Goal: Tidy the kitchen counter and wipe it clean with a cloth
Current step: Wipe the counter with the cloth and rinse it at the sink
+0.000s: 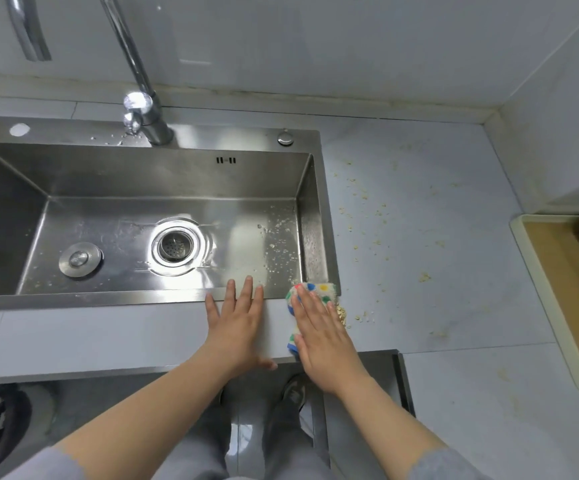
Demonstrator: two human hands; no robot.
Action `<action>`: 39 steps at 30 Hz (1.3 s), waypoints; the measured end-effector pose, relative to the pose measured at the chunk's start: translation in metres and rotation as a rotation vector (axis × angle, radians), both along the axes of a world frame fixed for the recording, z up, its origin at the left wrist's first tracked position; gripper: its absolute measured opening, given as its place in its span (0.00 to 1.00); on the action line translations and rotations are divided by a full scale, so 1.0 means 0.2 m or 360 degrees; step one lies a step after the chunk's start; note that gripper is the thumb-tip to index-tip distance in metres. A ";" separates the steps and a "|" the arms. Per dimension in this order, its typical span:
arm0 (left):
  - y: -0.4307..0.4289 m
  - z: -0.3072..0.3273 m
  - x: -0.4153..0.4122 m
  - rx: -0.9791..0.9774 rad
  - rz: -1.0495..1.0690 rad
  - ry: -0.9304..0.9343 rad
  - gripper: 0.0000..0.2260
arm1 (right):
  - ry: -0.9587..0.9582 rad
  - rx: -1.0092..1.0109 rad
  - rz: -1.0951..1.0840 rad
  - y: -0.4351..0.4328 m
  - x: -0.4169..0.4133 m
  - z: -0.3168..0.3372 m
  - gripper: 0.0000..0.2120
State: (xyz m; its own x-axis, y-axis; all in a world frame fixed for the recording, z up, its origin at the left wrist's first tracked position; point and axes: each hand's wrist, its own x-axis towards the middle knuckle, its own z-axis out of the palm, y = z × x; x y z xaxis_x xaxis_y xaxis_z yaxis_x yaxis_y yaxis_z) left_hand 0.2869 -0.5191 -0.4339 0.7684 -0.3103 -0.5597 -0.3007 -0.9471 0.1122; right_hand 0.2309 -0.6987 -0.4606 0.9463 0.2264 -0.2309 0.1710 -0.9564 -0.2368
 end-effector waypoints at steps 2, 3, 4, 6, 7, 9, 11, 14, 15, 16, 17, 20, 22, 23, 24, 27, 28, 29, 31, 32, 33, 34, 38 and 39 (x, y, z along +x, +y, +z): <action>-0.08 0.01 0.00 0.0008 0.0022 0.0003 0.61 | 0.0008 0.0000 0.0012 -0.10 -0.01 0.00 0.30; -0.12 0.00 -0.01 0.0016 0.0033 0.0005 0.61 | 0.0004 -0.0005 0.0018 -0.15 -0.01 0.00 0.30; -0.16 0.00 -0.01 0.0029 0.0047 0.0006 0.62 | 0.0013 -0.0012 0.0018 -0.21 -0.01 0.01 0.30; -0.25 0.00 -0.02 0.0079 0.0086 0.0017 0.63 | 0.0021 -0.0026 0.0016 -0.32 -0.02 0.01 0.30; -0.27 0.00 -0.02 0.0115 0.0113 0.0020 0.64 | 0.0024 -0.0032 0.0010 -0.37 -0.02 0.00 0.30; -0.33 0.01 -0.02 0.0193 0.0146 0.0026 0.65 | 0.0071 -0.0042 -0.0024 -0.48 -0.03 0.01 0.31; -0.34 0.02 -0.02 0.0255 0.0138 0.0012 0.66 | 0.0088 -0.0044 -0.0076 -0.58 -0.02 0.03 0.31; -0.35 0.03 0.00 0.0289 0.0147 -0.0045 0.65 | 0.0071 -0.0070 -0.0165 -0.71 0.01 0.09 0.35; -0.35 0.03 0.00 0.0287 0.0157 -0.0063 0.65 | 0.0053 -0.0036 -0.0222 -0.75 0.03 0.11 0.35; -0.35 0.04 0.01 0.0283 0.0166 -0.0077 0.64 | -0.0003 0.0027 -0.0299 -0.78 0.04 0.13 0.34; -0.36 0.04 0.02 0.0278 0.0174 -0.0085 0.63 | -0.0072 0.0102 -0.0406 -0.80 0.04 0.15 0.32; -0.36 0.05 0.04 0.0247 0.0198 -0.0104 0.60 | -0.0107 0.0199 -0.0796 -0.82 0.04 0.17 0.30; -0.35 0.06 0.04 0.0215 0.0201 -0.0120 0.56 | -0.0097 0.0174 -0.0916 -0.80 0.05 0.17 0.23; -0.35 0.06 0.05 0.0206 0.0197 -0.0119 0.53 | -0.0132 0.0185 -0.0930 -0.80 0.06 0.17 0.19; -0.34 0.07 0.05 0.0193 0.0192 -0.0109 0.50 | -0.0189 0.0223 -0.0953 -0.79 0.07 0.18 0.16; -0.30 0.10 0.10 0.0130 0.0192 -0.0068 0.35 | -0.0360 0.0406 -0.1073 -0.76 0.12 0.24 0.11; -0.30 0.11 0.12 0.0115 0.0196 -0.0062 0.30 | -0.0409 0.0461 -0.1101 -0.74 0.14 0.27 0.11; -0.29 0.12 0.16 0.0093 0.0209 -0.0066 0.26 | -0.0458 0.0510 -0.1118 -0.72 0.17 0.31 0.10; -0.28 0.15 0.23 0.0013 0.0267 -0.0025 0.18 | -0.0506 0.0617 -0.1129 -0.66 0.24 0.38 0.10; -0.26 0.16 0.26 -0.0058 0.0304 0.0031 0.15 | -0.0520 0.0663 -0.1126 -0.63 0.28 0.42 0.10; -0.25 0.17 0.30 -0.0124 0.0313 0.0097 0.14 | -0.0531 0.0696 -0.1120 -0.59 0.33 0.46 0.10; -0.23 0.17 0.32 -0.0179 0.0292 0.0159 0.13 | -0.0541 0.0727 -0.1112 -0.56 0.38 0.49 0.09; -0.13 0.20 0.38 -0.0373 0.0274 0.0273 0.17 | -0.0546 0.0871 -0.1068 -0.41 0.58 0.60 0.08; -0.07 0.22 0.42 -0.0430 0.0314 0.0240 0.21 | -0.0530 0.0880 -0.1047 -0.35 0.65 0.61 0.08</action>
State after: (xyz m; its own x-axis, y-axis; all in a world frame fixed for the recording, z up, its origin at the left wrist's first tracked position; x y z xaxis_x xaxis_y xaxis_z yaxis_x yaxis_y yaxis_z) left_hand 0.3716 -0.5336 -0.3897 0.7434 -0.3164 -0.5892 -0.0763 -0.9154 0.3953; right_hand 0.3613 -0.7682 -0.3382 0.9217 -0.3838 0.0572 -0.2258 -0.6505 -0.7252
